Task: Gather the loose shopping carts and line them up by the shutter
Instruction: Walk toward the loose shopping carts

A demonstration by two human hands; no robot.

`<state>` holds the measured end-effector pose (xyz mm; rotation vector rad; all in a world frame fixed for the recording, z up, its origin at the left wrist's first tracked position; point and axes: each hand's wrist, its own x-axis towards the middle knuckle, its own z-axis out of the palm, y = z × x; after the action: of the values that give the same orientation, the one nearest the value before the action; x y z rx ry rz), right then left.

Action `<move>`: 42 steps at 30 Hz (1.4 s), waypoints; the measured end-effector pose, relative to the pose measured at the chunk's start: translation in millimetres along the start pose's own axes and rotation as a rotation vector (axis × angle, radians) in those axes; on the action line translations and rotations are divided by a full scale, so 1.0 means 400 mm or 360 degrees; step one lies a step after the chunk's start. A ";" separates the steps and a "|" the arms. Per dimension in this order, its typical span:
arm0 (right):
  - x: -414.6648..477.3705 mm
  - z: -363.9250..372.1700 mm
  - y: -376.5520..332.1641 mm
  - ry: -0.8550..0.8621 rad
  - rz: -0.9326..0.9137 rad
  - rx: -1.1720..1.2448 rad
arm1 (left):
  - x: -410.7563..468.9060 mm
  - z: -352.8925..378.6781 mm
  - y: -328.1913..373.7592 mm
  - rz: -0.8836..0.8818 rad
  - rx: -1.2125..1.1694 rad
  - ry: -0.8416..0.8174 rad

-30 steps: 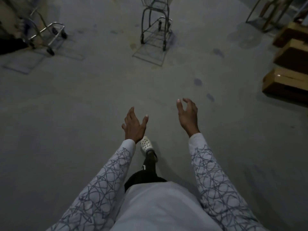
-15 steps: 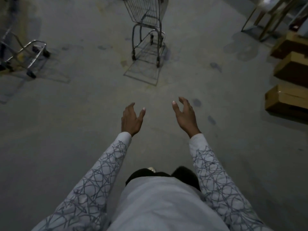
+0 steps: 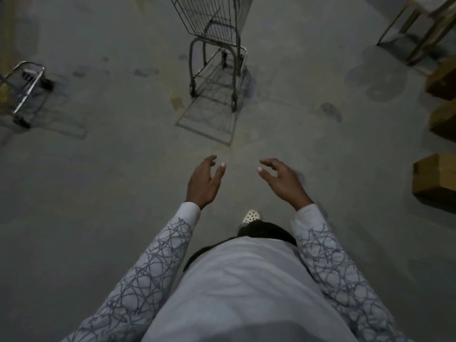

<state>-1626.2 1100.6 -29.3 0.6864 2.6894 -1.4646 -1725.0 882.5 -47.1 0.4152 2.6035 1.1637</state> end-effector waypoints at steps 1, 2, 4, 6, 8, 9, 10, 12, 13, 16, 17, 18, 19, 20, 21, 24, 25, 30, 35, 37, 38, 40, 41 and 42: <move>0.074 -0.032 -0.023 -0.0031 -0.0031 -0.0021 | 0.049 -0.002 0.011 -0.0030 -0.0031 0.0028; 0.149 -0.062 -0.048 -0.0015 -0.0062 -0.0045 | 0.098 -0.008 0.022 -0.0062 -0.0059 0.0070; 0.290 -0.106 -0.101 0.0065 -0.0114 -0.0072 | 0.186 -0.029 0.043 -0.0132 -0.0116 0.0168; 0.413 -0.125 -0.154 0.0073 -0.0166 -0.0081 | 0.261 -0.055 0.051 -0.0195 -0.0171 0.0260; 0.526 -0.127 -0.204 0.0026 -0.0230 -0.0082 | 0.336 -0.082 0.048 -0.0261 -0.0214 0.0347; 0.578 -0.124 -0.226 -0.0001 -0.0262 -0.0075 | 0.374 -0.093 0.043 -0.0294 -0.0235 0.0389; 0.629 -0.121 -0.246 -0.0028 -0.0291 -0.0068 | 0.413 -0.102 0.034 -0.0325 -0.0255 0.0426; 0.731 -0.104 -0.272 -0.0067 -0.0333 -0.0051 | 0.499 -0.116 0.008 -0.0375 -0.0293 0.0481; 0.782 -0.091 -0.279 -0.0076 -0.0346 -0.0036 | 0.543 -0.120 -0.009 -0.0390 -0.0307 0.0493; 0.949 -0.055 -0.301 -0.0099 -0.0385 -0.0040 | 0.699 -0.136 -0.046 -0.0426 -0.0370 0.0500; 1.009 -0.043 -0.312 -0.0108 -0.0396 -0.0042 | 0.762 -0.146 -0.058 -0.0424 -0.0393 0.0502; 1.070 -0.032 -0.328 -0.0118 -0.0407 -0.0032 | 0.829 -0.160 -0.067 -0.0413 -0.0417 0.0494; 1.132 -0.020 -0.350 -0.0121 -0.0412 -0.0016 | 0.905 -0.182 -0.072 -0.0404 -0.0440 0.0469; 1.194 -0.011 -0.381 -0.0113 -0.0411 -0.0008 | 0.986 -0.212 -0.072 -0.0404 -0.0461 0.0430; 1.256 -0.004 -0.414 -0.0093 -0.0406 -0.0001 | 1.070 -0.249 -0.068 -0.0407 -0.0478 0.0388; 1.414 0.003 -0.528 -0.0032 -0.0437 0.0033 | 1.307 -0.377 -0.030 -0.0313 -0.0438 0.0369; 1.458 0.002 -0.564 -0.0022 -0.0463 0.0036 | 1.381 -0.418 -0.010 -0.0260 -0.0406 0.0379; 1.647 -0.007 -0.684 0.0036 -0.0508 -0.0017 | 1.688 -0.548 0.072 0.0038 -0.0252 0.0326; 1.865 -0.001 -0.706 0.0158 -0.0505 -0.0120 | 1.943 -0.587 0.096 0.0275 -0.0040 0.0315; 1.949 0.007 -0.698 0.0227 -0.0490 -0.0243 | 2.049 -0.595 0.102 0.0340 0.0042 0.0294; 1.989 0.011 -0.692 0.0276 -0.0493 -0.0324 | 2.105 -0.598 0.105 0.0389 0.0126 0.0280; 2.068 0.021 -0.682 0.0354 -0.0497 -0.0406 | 2.229 -0.605 0.102 0.0559 0.0442 0.0209; 2.112 0.026 -0.687 0.0349 -0.0471 -0.0388 | 2.301 -0.612 0.096 0.0677 0.0664 0.0150; 2.158 0.032 -0.698 0.0298 -0.0410 -0.0345 | 2.374 -0.620 0.088 0.0778 0.0873 0.0060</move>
<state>-2514.3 1281.6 7.8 0.5032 3.1195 -1.1729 -2684.5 1077.7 27.8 1.2001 2.9190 0.5345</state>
